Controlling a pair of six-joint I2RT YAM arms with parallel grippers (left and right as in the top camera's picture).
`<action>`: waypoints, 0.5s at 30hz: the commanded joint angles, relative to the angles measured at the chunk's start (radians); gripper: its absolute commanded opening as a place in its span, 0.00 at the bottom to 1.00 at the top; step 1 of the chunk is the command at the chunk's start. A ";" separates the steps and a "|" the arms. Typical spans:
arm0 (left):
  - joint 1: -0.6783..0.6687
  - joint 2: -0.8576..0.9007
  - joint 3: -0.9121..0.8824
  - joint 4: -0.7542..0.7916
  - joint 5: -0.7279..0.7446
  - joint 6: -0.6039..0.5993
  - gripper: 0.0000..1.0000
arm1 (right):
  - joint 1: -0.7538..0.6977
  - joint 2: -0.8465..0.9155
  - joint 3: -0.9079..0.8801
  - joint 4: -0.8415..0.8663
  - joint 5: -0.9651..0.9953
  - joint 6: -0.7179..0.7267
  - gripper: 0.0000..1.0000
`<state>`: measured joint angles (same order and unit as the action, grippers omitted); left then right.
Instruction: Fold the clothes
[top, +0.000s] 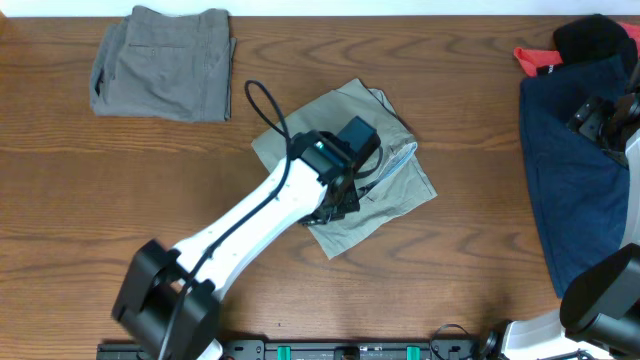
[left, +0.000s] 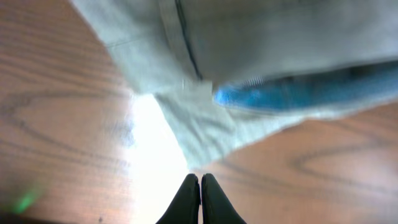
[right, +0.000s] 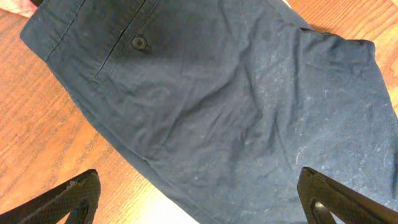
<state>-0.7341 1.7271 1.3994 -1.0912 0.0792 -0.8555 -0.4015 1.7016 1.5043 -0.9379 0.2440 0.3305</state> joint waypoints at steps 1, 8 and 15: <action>-0.035 -0.010 0.000 -0.019 0.002 0.037 0.06 | 0.001 0.006 0.012 0.000 0.014 0.013 0.99; -0.081 0.008 -0.058 0.087 0.003 0.034 1.00 | 0.001 0.006 0.012 0.000 0.014 0.013 0.99; -0.031 0.031 -0.162 0.246 -0.006 -0.075 0.98 | 0.001 0.006 0.012 0.000 0.014 0.013 0.99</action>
<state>-0.7967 1.7397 1.2640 -0.8650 0.0830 -0.8810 -0.4015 1.7016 1.5043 -0.9382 0.2436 0.3302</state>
